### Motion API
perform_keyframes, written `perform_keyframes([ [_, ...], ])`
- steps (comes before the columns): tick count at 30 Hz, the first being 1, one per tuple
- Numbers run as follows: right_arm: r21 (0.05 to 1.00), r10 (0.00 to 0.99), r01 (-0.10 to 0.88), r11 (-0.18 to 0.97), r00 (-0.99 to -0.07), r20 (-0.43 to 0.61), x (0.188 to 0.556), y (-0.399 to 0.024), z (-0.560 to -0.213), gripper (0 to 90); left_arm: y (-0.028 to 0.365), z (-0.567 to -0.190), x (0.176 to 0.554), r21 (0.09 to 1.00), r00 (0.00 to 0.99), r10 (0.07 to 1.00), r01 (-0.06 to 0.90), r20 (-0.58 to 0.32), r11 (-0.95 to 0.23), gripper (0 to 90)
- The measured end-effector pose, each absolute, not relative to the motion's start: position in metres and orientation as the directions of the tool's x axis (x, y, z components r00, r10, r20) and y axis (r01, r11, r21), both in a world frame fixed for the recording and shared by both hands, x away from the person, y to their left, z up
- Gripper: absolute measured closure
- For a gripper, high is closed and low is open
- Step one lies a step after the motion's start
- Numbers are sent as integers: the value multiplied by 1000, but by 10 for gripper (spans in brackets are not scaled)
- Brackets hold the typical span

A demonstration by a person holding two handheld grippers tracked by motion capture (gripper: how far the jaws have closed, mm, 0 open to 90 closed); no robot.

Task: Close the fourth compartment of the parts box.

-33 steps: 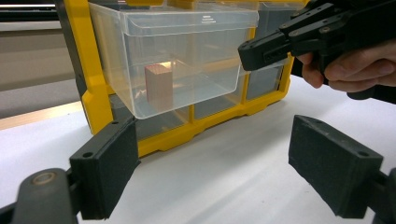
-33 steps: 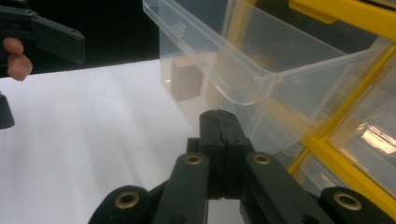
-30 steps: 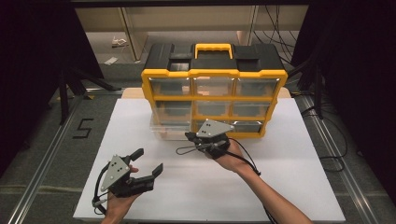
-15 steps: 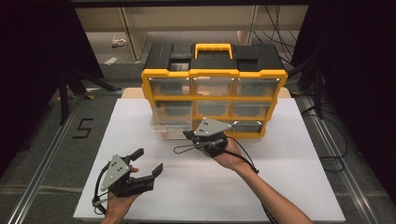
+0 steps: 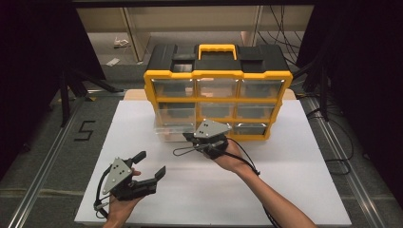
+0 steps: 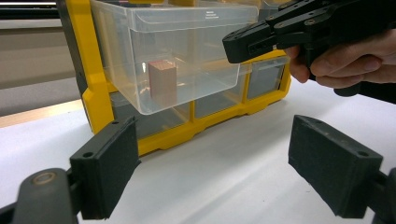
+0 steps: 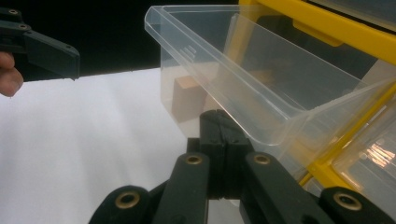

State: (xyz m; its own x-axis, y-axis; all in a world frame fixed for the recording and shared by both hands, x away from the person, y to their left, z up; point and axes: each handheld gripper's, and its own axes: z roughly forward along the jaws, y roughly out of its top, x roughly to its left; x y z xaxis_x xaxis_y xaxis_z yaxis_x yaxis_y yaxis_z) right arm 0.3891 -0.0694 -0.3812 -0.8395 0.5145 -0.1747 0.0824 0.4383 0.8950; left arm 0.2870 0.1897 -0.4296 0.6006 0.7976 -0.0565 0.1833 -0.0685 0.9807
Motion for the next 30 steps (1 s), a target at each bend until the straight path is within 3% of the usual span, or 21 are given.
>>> perform_keyframes([
  [30,914,546,72,400,-820,-175,402,-65,-381,900,190,-431,287,980,596,801,186,-53,-74,159],
])
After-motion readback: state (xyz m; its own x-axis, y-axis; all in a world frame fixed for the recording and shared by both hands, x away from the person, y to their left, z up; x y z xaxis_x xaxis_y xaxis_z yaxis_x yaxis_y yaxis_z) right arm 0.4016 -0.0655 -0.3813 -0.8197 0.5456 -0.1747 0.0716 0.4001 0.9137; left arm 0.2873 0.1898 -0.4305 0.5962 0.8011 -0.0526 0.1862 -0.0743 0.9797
